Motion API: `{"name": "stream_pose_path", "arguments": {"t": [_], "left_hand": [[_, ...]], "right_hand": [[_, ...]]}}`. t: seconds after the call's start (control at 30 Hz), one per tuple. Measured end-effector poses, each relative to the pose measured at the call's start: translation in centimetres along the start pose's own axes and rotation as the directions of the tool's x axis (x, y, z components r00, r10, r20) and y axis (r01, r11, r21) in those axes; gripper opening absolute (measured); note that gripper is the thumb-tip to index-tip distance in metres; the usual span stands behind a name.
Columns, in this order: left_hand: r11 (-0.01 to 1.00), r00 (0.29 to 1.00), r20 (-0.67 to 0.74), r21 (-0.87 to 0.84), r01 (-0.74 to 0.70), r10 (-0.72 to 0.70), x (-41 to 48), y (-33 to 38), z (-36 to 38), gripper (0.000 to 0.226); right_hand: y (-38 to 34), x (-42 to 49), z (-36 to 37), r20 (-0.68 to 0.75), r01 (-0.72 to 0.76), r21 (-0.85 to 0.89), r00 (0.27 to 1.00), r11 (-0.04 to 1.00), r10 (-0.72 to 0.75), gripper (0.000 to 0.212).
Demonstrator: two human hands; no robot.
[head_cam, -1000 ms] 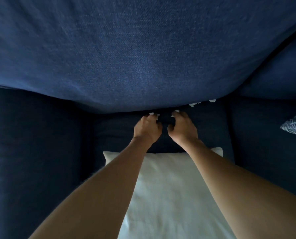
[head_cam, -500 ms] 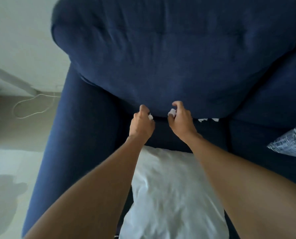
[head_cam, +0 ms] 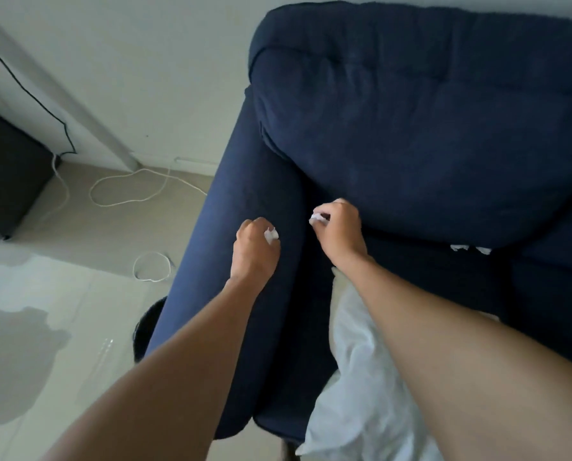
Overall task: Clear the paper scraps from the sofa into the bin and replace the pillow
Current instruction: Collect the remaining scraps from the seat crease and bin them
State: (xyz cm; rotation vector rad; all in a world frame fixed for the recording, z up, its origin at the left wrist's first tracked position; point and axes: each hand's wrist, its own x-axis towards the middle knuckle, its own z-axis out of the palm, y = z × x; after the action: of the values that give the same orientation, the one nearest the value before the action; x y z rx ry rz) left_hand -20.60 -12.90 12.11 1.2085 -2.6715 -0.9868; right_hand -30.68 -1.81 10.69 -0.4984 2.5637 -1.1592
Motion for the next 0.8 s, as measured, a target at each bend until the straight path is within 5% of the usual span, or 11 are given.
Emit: {"name": "stream_pose_path", "arguments": {"t": [0.4,0.8], "left_hand": [[0.947,0.942,-0.138,-0.15,0.284,-0.305,1.5,-17.2,-10.8,0.02],[0.831,0.825,-0.122,-0.159,0.533,-0.552,0.3,-31.6,-15.0,0.02]], "right_hand": [[-13.2,-3.4,16.7,0.222,0.184,-0.105,0.962,0.977,-0.158,0.015],[-17.7,-7.9,29.9,0.556,0.29,-0.129,0.813,0.948,-0.173,0.013]]}}
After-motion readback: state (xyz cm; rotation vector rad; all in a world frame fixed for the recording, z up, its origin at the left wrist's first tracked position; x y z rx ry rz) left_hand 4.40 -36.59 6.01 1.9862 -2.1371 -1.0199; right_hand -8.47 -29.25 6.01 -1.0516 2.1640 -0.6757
